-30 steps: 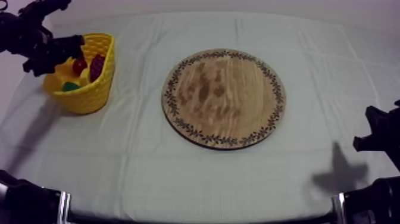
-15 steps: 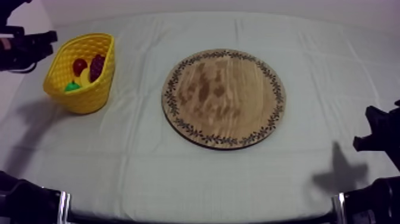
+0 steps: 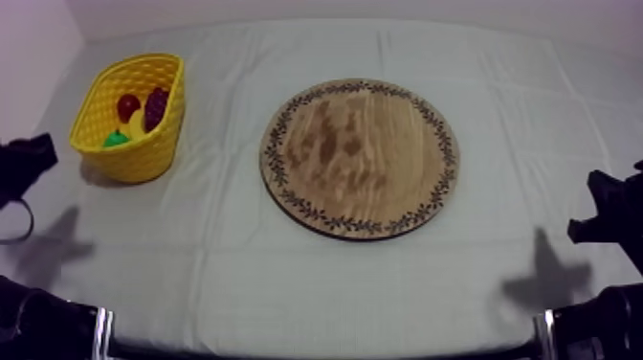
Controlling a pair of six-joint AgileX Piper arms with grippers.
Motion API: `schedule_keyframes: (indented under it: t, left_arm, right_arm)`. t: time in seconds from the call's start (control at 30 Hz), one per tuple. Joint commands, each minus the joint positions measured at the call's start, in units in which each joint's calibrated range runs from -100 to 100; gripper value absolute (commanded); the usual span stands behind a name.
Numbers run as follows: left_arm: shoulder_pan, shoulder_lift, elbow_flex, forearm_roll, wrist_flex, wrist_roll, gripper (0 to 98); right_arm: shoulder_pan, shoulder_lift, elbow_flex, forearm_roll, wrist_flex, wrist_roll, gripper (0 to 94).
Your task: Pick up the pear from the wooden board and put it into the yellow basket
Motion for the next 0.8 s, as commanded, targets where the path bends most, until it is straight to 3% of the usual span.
schedule_keyframes:
  t: [0.0, 0.07, 0.33, 0.77]
  left_arm:
    - [0.1, -12.7, 6.9, 0.04, 0.3, -0.3, 0.0]
    - [0.0, -16.1, 9.9, 0.26, 0.6, -0.9, 0.0]
    - [-1.9, -23.9, 14.3, 6.19, 1.7, -6.6, 0.0]
    - [-2.2, -25.2, 14.9, 6.97, 1.1, -9.4, 0.0]
  right_arm:
    - [0.0, 0.0, 0.0, 0.0, 0.0, 0.0, 0.3]
    - [0.0, 0.0, 0.0, 0.0, 0.0, 0.0, 0.3]
    - [0.0, 0.0, 0.0, 0.0, 0.0, 0.0, 0.3]
    - [0.0, 0.0, 0.0, 0.0, 0.0, 0.0, 0.3]
